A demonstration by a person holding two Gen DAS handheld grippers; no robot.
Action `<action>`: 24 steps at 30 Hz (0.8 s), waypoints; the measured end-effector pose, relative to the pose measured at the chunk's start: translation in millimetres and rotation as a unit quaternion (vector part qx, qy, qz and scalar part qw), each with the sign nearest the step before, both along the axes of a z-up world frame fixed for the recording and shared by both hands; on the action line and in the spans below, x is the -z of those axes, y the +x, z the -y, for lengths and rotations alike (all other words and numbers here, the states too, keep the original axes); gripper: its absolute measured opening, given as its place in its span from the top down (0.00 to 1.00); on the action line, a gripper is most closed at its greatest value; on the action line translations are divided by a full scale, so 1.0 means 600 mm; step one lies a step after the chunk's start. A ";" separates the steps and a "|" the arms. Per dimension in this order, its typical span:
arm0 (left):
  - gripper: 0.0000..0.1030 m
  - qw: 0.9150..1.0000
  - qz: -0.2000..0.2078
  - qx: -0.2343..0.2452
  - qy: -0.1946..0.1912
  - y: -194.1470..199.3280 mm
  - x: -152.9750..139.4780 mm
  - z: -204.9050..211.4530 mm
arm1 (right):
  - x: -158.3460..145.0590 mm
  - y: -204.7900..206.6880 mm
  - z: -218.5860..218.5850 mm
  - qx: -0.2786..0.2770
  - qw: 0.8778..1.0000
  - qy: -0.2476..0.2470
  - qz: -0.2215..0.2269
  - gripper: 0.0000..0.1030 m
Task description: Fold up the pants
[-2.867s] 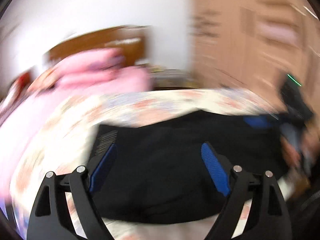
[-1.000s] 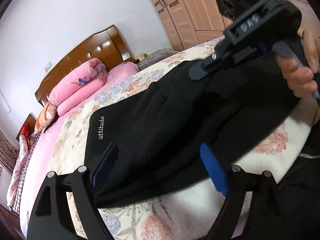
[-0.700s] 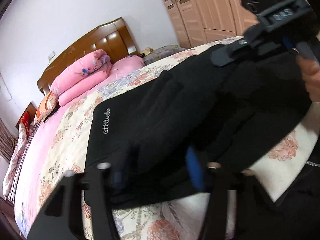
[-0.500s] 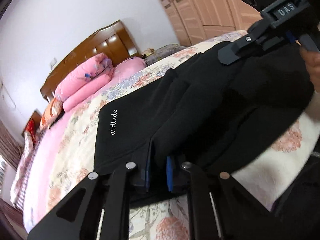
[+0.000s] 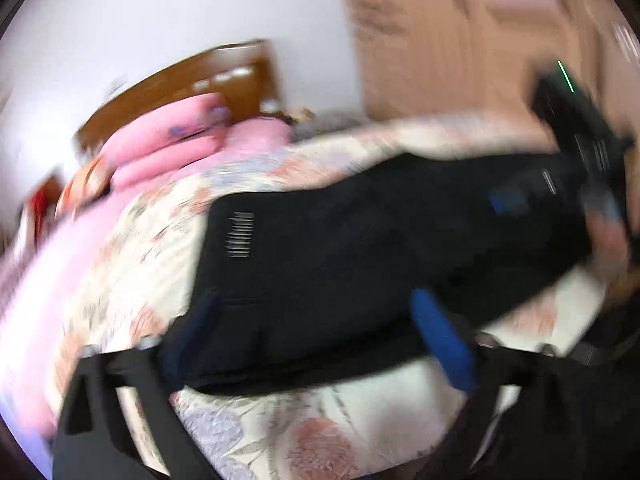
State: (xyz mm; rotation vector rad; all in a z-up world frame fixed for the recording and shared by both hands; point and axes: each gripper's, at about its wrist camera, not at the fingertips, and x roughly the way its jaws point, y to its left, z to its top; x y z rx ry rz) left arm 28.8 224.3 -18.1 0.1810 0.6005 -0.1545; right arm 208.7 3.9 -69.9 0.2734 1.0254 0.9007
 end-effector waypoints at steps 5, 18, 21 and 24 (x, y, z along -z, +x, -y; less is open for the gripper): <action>0.02 0.984 -0.026 -0.113 -0.132 0.014 0.030 -0.122 | 0.033 0.023 -0.030 -0.031 0.997 0.001 -0.067 0.22; 0.02 0.981 -0.035 -0.137 -0.135 -0.023 0.063 -0.154 | 0.017 0.064 -0.091 -0.039 0.997 0.011 -0.069 0.78; 0.02 0.982 -0.048 -0.142 -0.116 -0.033 0.067 -0.148 | -0.011 0.051 -0.098 -0.032 0.999 0.016 -0.037 0.78; 0.02 0.982 -0.052 -0.148 -0.105 -0.021 0.074 -0.143 | -0.053 0.047 -0.115 -0.036 0.999 0.022 0.002 0.78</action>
